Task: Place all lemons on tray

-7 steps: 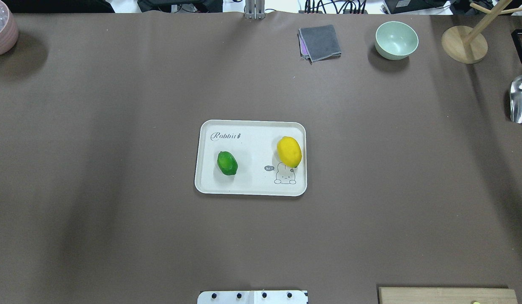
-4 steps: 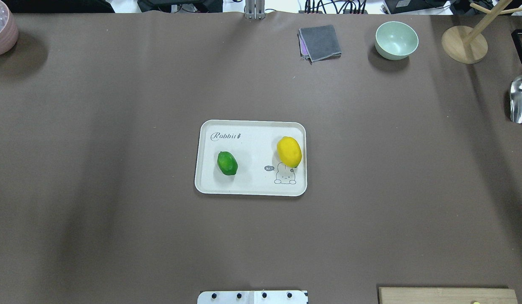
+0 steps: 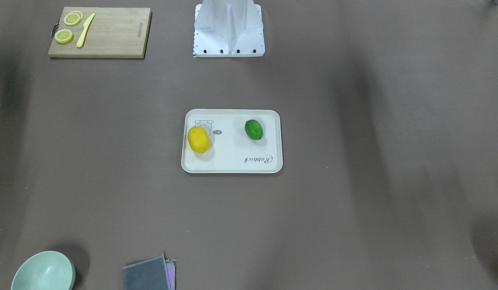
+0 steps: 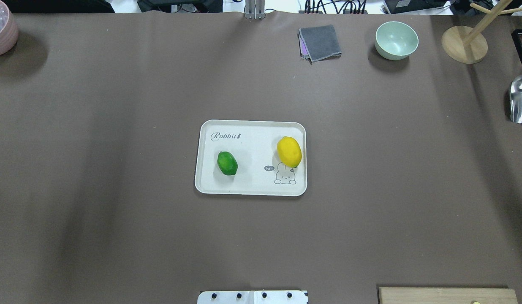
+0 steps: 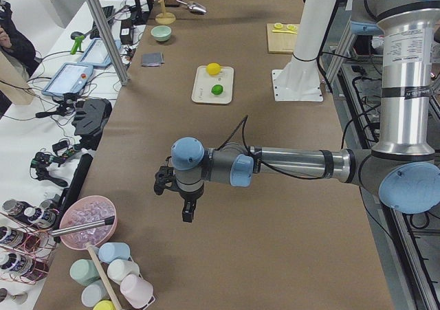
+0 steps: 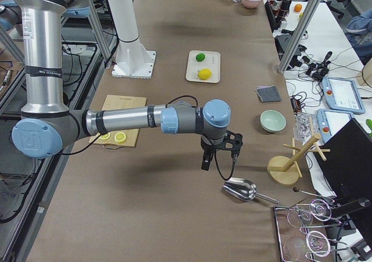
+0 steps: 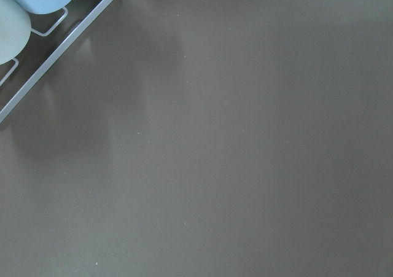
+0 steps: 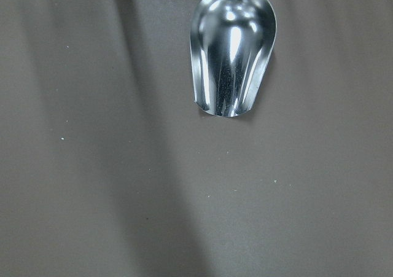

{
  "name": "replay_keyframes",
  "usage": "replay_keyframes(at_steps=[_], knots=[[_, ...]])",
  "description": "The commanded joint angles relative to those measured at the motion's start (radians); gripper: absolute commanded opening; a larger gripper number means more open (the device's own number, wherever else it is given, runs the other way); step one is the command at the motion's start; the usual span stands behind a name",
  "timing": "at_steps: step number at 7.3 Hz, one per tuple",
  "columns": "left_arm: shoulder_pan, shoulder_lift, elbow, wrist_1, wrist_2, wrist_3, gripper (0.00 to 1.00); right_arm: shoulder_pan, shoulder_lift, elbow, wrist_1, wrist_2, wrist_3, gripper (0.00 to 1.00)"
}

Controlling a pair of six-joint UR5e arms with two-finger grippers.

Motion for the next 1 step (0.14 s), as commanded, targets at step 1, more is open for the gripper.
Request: replay_keyframes(at_steps=[1], knots=[[0.000,0.000,0.000,0.000,0.006,0.000,0.98,-0.001,-0.003,-0.001,0.000,0.000,-0.002,1.00]])
